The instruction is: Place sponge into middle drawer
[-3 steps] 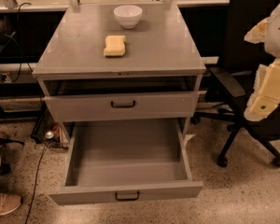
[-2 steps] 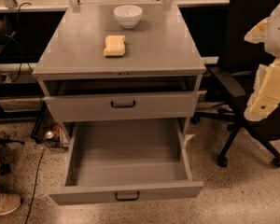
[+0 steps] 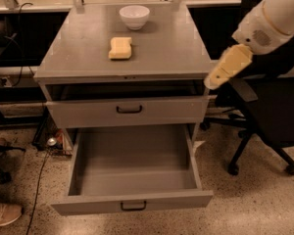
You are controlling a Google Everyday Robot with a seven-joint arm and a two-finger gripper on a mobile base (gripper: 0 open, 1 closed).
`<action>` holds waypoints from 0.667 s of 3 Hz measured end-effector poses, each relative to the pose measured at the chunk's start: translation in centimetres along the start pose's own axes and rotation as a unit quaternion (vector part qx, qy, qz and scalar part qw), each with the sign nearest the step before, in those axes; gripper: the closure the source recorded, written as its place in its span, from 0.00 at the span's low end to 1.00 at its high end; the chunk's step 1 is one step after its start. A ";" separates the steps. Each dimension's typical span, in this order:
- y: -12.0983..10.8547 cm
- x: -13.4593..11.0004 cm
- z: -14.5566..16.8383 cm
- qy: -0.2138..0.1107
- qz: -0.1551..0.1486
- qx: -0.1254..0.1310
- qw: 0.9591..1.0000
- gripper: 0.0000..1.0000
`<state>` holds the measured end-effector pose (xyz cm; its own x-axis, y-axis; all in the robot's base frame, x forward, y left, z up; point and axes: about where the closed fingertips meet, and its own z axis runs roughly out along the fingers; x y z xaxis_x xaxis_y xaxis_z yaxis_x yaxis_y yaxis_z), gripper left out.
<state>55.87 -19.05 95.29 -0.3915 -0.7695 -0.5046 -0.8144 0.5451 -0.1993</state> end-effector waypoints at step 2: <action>-4.3 -3.6 6.7 -0.058 0.156 -0.014 0.986 0.00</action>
Offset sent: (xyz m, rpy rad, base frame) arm 0.0662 0.0220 -0.0213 0.1784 0.0238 -0.1385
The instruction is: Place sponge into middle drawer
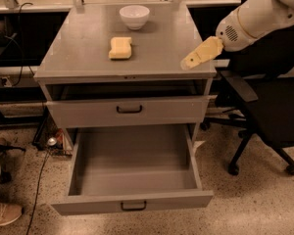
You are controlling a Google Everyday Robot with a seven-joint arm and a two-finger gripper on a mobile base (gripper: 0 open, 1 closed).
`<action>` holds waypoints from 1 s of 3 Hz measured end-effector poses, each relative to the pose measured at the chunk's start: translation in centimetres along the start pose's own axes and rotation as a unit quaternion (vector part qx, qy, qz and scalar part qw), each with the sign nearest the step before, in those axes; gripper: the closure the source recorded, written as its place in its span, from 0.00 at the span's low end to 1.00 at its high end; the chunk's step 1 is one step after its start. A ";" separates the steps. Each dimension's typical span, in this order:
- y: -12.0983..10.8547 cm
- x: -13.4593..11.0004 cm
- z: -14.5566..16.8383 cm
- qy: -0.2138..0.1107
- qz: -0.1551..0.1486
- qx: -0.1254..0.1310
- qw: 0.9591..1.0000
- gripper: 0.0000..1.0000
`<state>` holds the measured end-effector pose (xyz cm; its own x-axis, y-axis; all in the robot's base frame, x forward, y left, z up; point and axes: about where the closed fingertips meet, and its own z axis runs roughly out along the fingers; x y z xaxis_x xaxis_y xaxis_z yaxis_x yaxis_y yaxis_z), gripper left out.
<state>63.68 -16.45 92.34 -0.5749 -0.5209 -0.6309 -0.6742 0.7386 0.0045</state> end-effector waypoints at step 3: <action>2.6 -5.8 6.0 -0.037 0.000 0.019 0.999 0.00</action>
Offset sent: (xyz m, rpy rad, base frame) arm 0.0494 0.0821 -0.0163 0.0151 -0.0954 -0.0220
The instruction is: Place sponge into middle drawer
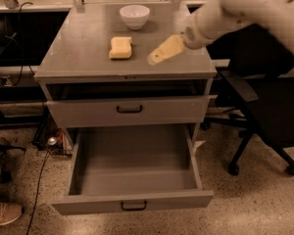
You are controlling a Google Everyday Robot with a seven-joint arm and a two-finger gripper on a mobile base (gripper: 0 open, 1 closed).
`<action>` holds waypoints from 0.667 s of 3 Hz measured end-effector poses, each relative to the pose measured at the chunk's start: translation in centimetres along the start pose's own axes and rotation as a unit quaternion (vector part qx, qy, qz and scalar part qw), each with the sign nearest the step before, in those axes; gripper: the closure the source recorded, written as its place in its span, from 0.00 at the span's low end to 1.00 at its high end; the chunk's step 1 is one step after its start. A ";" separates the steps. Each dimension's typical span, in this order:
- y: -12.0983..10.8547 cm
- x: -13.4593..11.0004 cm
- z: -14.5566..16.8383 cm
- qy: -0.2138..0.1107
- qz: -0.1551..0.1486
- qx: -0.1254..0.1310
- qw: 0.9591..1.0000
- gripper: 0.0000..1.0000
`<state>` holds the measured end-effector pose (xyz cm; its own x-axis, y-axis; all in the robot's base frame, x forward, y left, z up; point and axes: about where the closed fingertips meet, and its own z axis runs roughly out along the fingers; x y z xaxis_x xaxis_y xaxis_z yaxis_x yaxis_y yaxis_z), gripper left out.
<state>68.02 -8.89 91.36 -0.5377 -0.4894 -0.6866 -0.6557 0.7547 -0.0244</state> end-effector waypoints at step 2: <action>2.6 -7.1 7.8 -0.022 0.031 0.024 0.999 0.00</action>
Offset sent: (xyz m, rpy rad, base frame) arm 0.1048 0.1334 -0.0133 0.0760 -0.0337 -0.1532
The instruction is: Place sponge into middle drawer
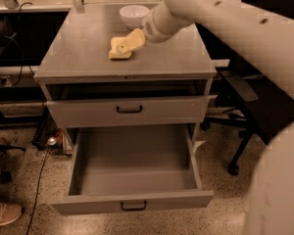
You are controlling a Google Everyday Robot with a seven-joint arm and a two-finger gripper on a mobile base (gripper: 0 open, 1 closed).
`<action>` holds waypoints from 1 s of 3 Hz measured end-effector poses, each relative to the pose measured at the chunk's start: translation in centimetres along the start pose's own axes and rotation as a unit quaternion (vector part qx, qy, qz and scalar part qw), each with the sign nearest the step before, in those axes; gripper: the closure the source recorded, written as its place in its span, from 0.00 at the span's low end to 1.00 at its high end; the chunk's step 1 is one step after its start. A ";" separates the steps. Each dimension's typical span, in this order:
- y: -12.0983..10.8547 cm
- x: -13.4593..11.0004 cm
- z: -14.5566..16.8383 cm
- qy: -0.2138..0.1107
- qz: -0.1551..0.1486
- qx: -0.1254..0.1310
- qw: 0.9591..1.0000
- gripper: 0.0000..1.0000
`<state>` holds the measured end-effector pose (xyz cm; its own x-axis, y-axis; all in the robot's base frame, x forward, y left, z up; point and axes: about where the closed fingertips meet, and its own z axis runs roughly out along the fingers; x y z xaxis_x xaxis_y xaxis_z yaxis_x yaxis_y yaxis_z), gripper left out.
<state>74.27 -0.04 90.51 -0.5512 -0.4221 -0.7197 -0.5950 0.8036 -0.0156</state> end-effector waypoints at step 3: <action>3.1 -3.6 8.8 0.020 0.021 0.011 1.000 0.00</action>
Offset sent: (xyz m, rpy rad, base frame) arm 0.0654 0.0878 -0.0285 0.0120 0.0282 -0.0537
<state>79.58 7.62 86.98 -0.5986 -0.4036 -0.6920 -0.5583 0.8296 -0.0009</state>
